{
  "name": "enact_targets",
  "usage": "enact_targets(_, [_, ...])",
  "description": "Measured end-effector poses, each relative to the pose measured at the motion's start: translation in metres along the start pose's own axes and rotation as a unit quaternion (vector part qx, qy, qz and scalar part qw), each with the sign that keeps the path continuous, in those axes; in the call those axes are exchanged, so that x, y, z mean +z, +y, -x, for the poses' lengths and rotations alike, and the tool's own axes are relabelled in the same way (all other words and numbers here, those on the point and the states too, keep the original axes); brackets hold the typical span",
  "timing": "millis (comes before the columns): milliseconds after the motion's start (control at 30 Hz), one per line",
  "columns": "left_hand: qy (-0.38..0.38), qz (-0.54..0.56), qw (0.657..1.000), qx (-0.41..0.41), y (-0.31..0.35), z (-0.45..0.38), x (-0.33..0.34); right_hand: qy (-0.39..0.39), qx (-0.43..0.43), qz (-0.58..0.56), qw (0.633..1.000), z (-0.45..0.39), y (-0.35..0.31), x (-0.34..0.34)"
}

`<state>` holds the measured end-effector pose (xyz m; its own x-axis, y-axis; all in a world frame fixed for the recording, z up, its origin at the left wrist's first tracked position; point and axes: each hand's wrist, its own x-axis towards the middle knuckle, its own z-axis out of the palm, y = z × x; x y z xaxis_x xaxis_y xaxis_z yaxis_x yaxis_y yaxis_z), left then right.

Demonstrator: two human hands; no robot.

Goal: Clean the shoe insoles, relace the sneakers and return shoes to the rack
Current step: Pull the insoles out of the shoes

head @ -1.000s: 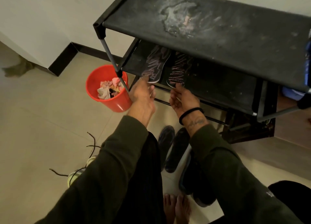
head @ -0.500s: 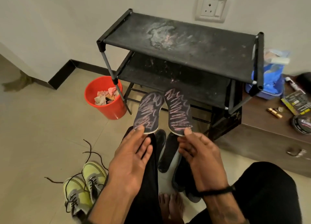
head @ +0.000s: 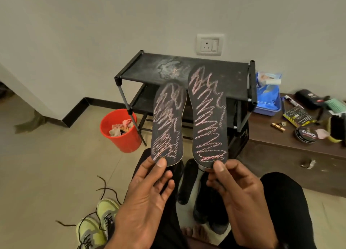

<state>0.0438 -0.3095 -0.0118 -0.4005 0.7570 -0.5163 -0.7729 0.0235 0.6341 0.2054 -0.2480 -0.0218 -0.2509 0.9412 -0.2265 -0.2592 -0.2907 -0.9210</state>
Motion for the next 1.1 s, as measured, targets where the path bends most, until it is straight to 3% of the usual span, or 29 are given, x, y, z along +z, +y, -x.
enact_targets(200, [-0.018, -0.005, 1.0, -0.001, 0.0, 0.004, 0.001, -0.032, -0.016, 0.019, 0.999, 0.005, -0.01, -0.005])
enact_targets(367, [-0.018, -0.001, 1.0, 0.017, 0.007, 0.003, -0.002, -0.014, -0.036, -0.008, 0.999, -0.003, -0.011, 0.004])
enact_targets(533, [0.01, 0.015, 0.999, 0.045, 0.024, 0.002, -0.004, -0.047, -0.029, -0.005, 0.998, -0.018, -0.01, 0.022])
enact_targets(800, [0.12, 0.133, 0.981, 0.077, 0.045, -0.02, -0.036, -0.17, 0.024, -0.031, 0.985, -0.051, 0.017, 0.1])
enact_targets(967, [0.196, 0.197, 0.958, 0.076, 0.042, -0.061, -0.061, -0.178, 0.092, -0.018, 0.98, -0.078, 0.065, 0.139])
enact_targets(1100, [0.316, 0.241, 0.914, 0.085, 0.037, -0.122, -0.086, -0.143, 0.216, -0.014, 0.966, -0.103, 0.113, 0.162])
